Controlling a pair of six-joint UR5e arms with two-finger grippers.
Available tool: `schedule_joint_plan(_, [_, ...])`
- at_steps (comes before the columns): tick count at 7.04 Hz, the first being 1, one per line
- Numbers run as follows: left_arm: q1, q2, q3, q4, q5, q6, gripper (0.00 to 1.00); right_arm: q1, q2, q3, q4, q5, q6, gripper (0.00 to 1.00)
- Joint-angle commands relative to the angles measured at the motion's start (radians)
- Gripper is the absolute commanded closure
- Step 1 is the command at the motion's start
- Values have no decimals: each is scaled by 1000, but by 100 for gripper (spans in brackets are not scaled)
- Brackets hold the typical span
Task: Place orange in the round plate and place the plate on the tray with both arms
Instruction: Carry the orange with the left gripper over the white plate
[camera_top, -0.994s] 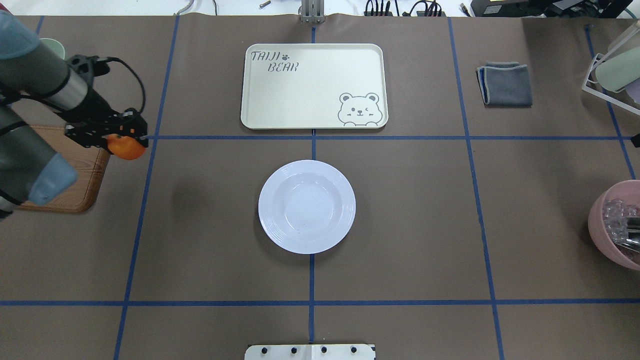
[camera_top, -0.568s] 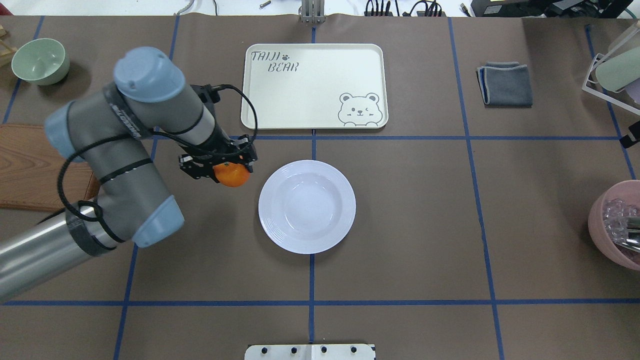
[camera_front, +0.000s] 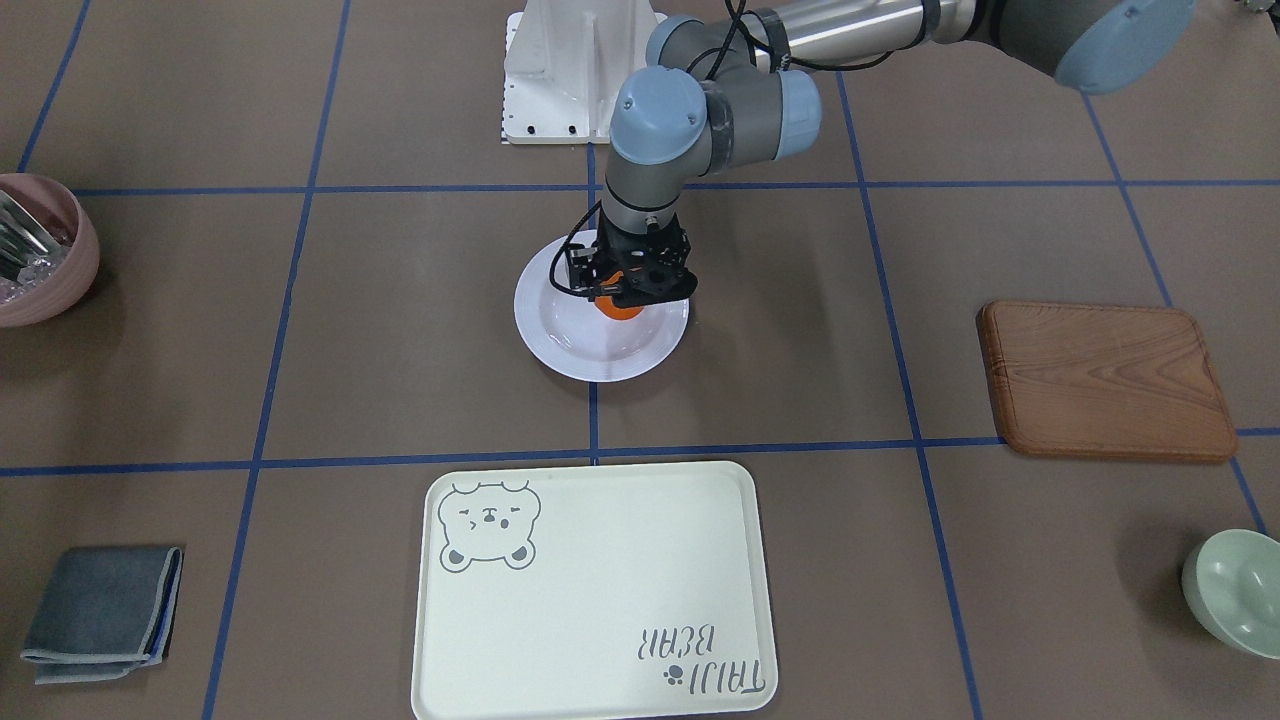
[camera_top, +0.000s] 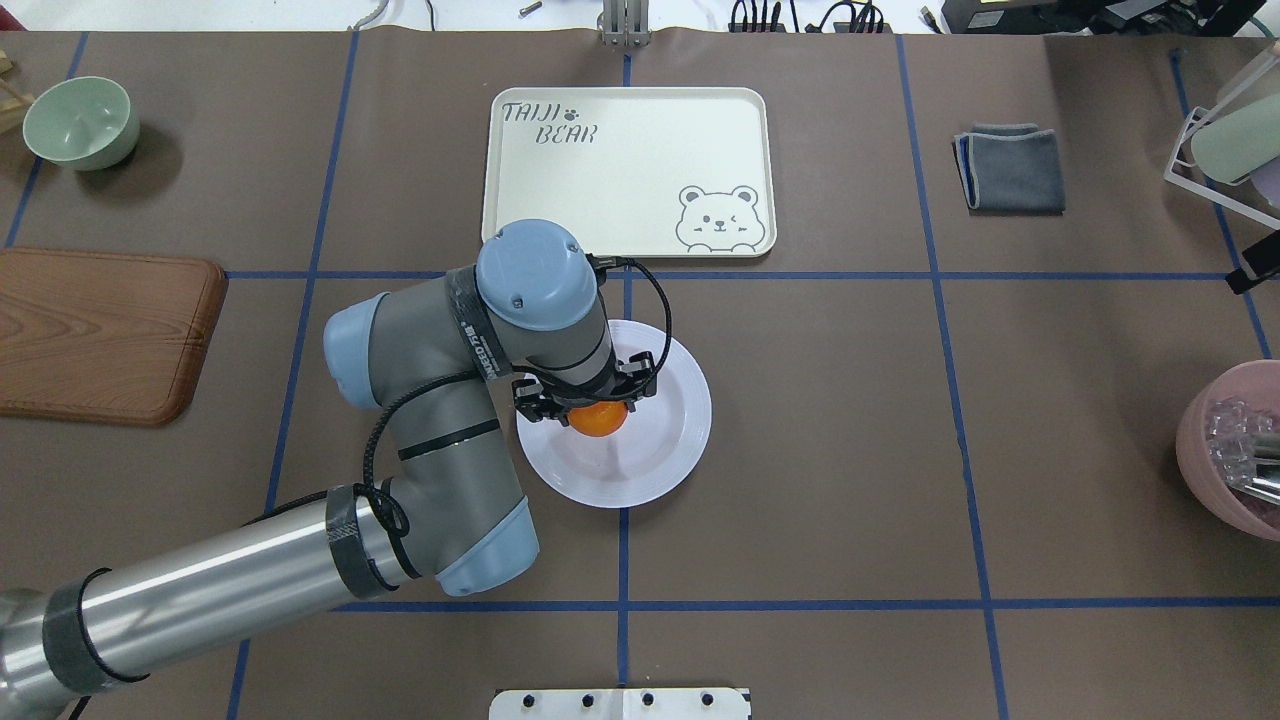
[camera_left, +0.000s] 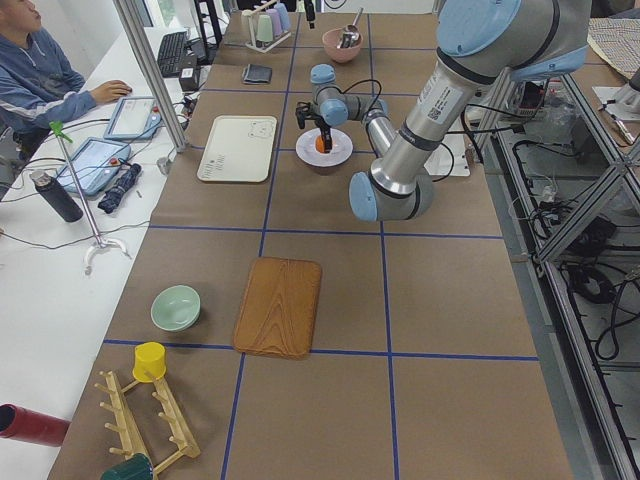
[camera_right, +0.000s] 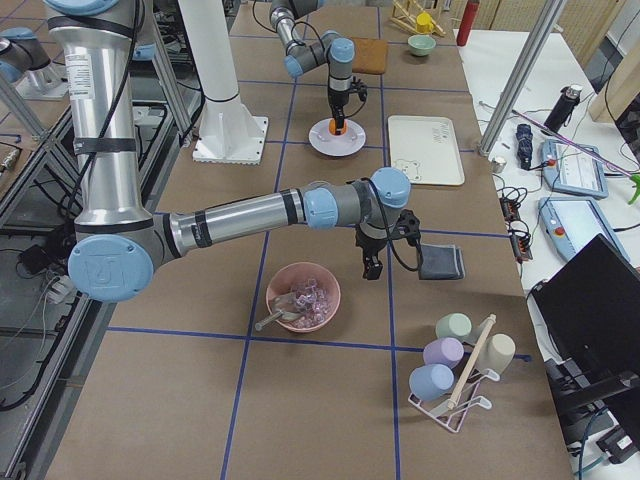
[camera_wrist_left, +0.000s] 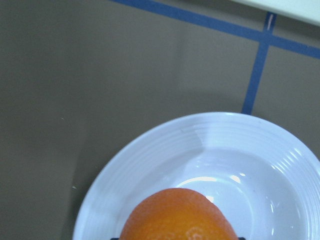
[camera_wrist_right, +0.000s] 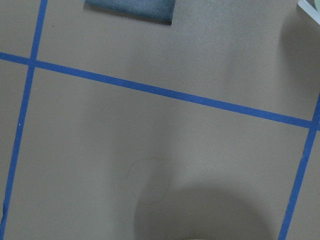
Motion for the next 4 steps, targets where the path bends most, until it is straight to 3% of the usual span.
schedule_joint_plan(1, [16,-21,37,-4,11,3,100,-1,1,1,0,0,0,0])
schedule_joint_plan(4, [16,-37,59,-6,11,1,100,-1,2,-1,0,0,0,0])
